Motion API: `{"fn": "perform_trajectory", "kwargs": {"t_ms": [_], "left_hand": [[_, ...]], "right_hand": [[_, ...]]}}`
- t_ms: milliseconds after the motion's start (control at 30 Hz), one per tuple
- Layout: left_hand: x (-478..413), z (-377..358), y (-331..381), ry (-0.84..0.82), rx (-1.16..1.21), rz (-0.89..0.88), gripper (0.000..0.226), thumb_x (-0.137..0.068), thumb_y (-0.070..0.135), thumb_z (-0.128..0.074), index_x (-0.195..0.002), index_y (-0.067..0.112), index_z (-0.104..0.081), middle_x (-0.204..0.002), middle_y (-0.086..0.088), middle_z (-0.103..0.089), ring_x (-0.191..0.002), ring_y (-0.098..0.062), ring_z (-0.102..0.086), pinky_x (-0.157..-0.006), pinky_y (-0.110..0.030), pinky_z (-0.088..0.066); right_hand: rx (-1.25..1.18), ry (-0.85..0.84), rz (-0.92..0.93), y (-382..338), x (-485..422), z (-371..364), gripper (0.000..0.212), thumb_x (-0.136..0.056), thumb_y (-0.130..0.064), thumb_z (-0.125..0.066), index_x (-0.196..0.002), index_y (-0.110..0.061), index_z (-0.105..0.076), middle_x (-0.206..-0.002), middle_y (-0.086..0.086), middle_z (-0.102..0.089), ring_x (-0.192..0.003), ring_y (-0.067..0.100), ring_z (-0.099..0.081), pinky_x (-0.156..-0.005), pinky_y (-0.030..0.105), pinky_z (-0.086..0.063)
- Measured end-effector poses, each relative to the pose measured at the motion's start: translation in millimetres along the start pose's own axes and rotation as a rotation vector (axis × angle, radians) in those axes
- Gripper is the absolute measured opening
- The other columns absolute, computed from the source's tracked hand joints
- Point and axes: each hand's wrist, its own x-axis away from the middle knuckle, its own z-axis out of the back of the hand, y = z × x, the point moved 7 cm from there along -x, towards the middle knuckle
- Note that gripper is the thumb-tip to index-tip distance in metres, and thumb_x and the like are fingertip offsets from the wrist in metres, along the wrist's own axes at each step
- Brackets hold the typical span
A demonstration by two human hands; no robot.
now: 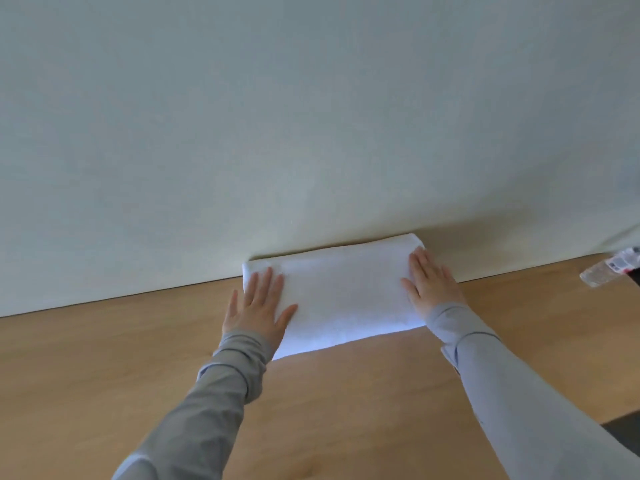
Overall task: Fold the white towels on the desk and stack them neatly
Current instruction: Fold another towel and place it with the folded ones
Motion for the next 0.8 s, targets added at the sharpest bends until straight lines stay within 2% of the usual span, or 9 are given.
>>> {"fn": "perform_trajectory", "kwargs": {"t_ms": [67, 133, 267, 433, 600, 800], "left_hand": [[12.8, 22.5, -25.3, 0.044, 0.006, 0.122, 0.067, -0.092, 0.06, -0.015, -0.149, 0.028, 0.003, -0.158, 0.003, 0.009, -0.145, -0.016, 0.003, -0.116, -0.038, -0.009], [24.9, 45.5, -46.1, 0.074, 0.018, 0.178, 0.065, -0.094, 0.055, -0.024, -0.149, 0.024, -0.009, -0.158, 0.001, -0.001, -0.144, -0.019, -0.008, -0.114, -0.037, -0.019], [43.9, 96.0, -69.9, 0.128, 0.018, 0.116, 0.052, -0.096, 0.041, -0.035, -0.144, 0.022, -0.027, -0.154, 0.003, -0.02, -0.14, -0.017, -0.023, -0.11, -0.034, -0.024], [79.2, 158.8, -120.0, 0.217, -0.024, 0.092, 0.048, -0.097, 0.04, -0.032, -0.141, 0.021, -0.033, -0.145, 0.002, -0.038, -0.132, -0.019, -0.035, -0.106, -0.032, -0.028], [135.6, 211.6, -214.2, 0.27, -0.033, 0.167, 0.043, -0.097, 0.04, -0.03, -0.133, 0.018, -0.041, -0.128, 0.0, -0.053, -0.119, -0.022, -0.046, -0.096, -0.033, -0.034], [215.9, 235.4, -374.3, 0.255, -0.098, 0.329, 0.043, -0.097, 0.04, -0.029, -0.13, 0.019, -0.045, -0.127, 0.0, -0.054, -0.118, -0.021, -0.047, -0.096, -0.034, -0.035]], "right_hand": [[-0.069, 0.054, -0.042, -4.3, 13.0, 24.0, 0.057, -0.1, -0.039, -0.022, -0.15, -0.015, -0.008, -0.159, 0.004, -0.002, -0.141, 0.027, -0.019, -0.114, 0.034, -0.018], [-0.117, 0.123, -0.001, -26.7, 24.7, 51.4, 0.056, -0.1, -0.036, -0.026, -0.149, -0.013, -0.013, -0.158, 0.004, -0.011, -0.14, 0.026, -0.022, -0.113, 0.032, -0.02], [-0.195, 0.182, 0.087, -95.7, 46.9, 103.4, 0.055, -0.101, -0.034, -0.028, -0.149, -0.014, -0.014, -0.157, 0.003, -0.016, -0.143, 0.02, -0.017, -0.115, 0.029, -0.013], [-0.157, 0.336, 0.209, -205.7, 84.1, 165.3, 0.052, -0.1, -0.032, -0.031, -0.146, -0.008, -0.024, -0.149, 0.009, -0.032, -0.137, 0.023, -0.027, -0.115, 0.034, -0.018], [-0.116, 0.452, 0.317, -333.5, 126.4, 208.1, 0.048, -0.099, -0.03, -0.035, -0.14, -0.005, -0.033, -0.138, 0.011, -0.045, -0.129, 0.027, -0.037, -0.108, 0.037, -0.026], [-0.097, 0.443, 0.459, -500.4, 177.1, 212.5, 0.046, -0.099, -0.034, -0.033, -0.137, -0.008, -0.034, -0.131, 0.008, -0.049, -0.116, 0.028, -0.046, -0.096, 0.033, -0.035]]}}
